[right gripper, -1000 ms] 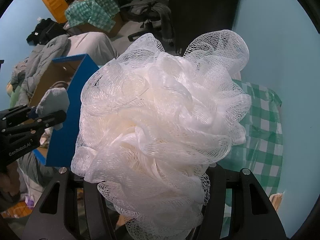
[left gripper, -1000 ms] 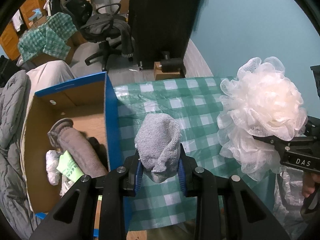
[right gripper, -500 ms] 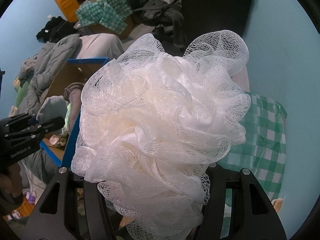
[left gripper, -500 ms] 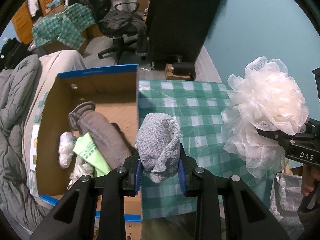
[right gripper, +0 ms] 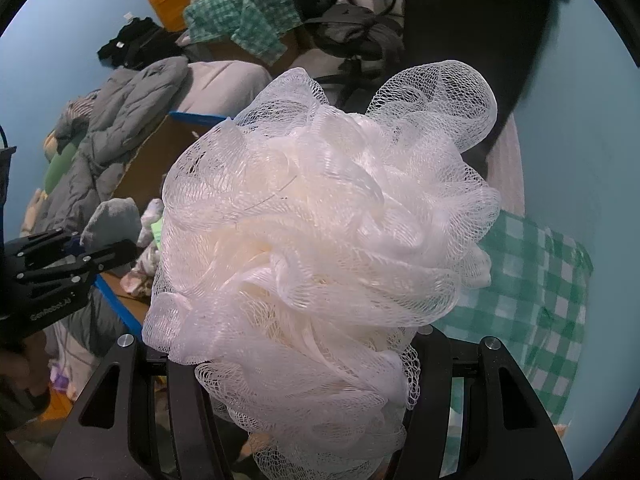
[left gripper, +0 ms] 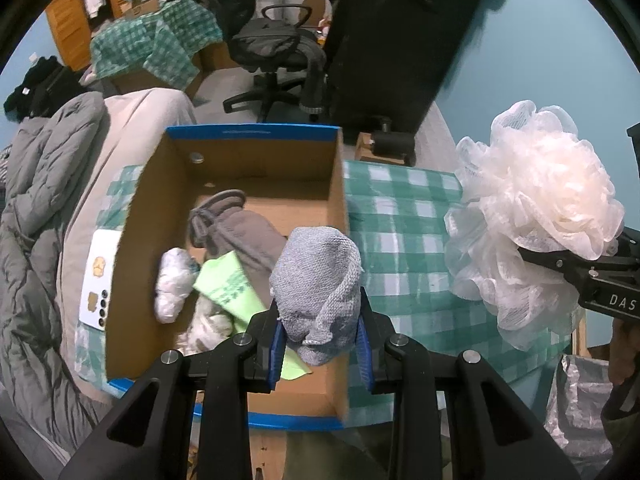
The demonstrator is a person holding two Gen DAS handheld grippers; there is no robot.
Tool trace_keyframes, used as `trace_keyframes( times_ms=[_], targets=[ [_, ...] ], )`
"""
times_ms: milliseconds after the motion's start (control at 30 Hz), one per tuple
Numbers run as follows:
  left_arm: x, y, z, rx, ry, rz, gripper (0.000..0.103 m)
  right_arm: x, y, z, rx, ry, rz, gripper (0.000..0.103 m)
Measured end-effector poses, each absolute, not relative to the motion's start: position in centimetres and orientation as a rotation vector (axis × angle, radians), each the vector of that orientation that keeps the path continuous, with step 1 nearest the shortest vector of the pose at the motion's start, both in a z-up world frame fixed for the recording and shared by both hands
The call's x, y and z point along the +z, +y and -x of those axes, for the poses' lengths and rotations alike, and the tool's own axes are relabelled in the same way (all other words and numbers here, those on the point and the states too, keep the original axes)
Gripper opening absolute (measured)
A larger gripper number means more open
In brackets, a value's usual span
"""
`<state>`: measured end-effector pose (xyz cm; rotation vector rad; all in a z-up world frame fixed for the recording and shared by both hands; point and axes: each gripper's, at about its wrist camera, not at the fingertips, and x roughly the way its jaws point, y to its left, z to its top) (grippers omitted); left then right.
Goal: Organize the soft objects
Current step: 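Carry the grey sock and white puff over the box with both tools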
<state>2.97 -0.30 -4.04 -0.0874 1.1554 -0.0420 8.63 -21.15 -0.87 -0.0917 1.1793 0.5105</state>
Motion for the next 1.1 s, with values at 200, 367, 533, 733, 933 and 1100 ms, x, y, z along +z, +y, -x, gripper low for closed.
trace_keyframes(
  times_ms=[200, 367, 533, 733, 933, 1100],
  targets=[
    [-4.3, 1.9, -2.8, -0.003, 1.158, 0.102, 0.030, -0.9, -18.6, -9.5, 0.547, 1.177, 0.111, 0.056],
    [-4.6, 3.9, -2.9, 0.027, 1.160, 0.115, 0.030, -1.1, -16.6, -10.3, 0.580, 1.176, 0.132, 0.056],
    [-5.1, 5.8, -3.4, 0.058, 1.162, 0.126, 0.030, -1.3, -14.1, -11.0, 0.609, 1.177, 0.152, 0.056],
    [-6.3, 7.8, -3.8, 0.091, 1.183, 0.138, 0.030, -1.9, -11.3, -11.9, 0.640, 1.189, 0.176, 0.056],
    [-7.8, 9.2, -4.4, 0.107, 1.208, 0.154, 0.030, -2.4, -8.1, -13.0, 0.669, 1.202, 0.207, 0.056],
    [-9.0, 10.0, -5.0, 0.115, 1.231, 0.170, 0.030, -3.3, -5.4, -13.7, 0.696, 1.213, 0.245, 0.056]
  ],
)
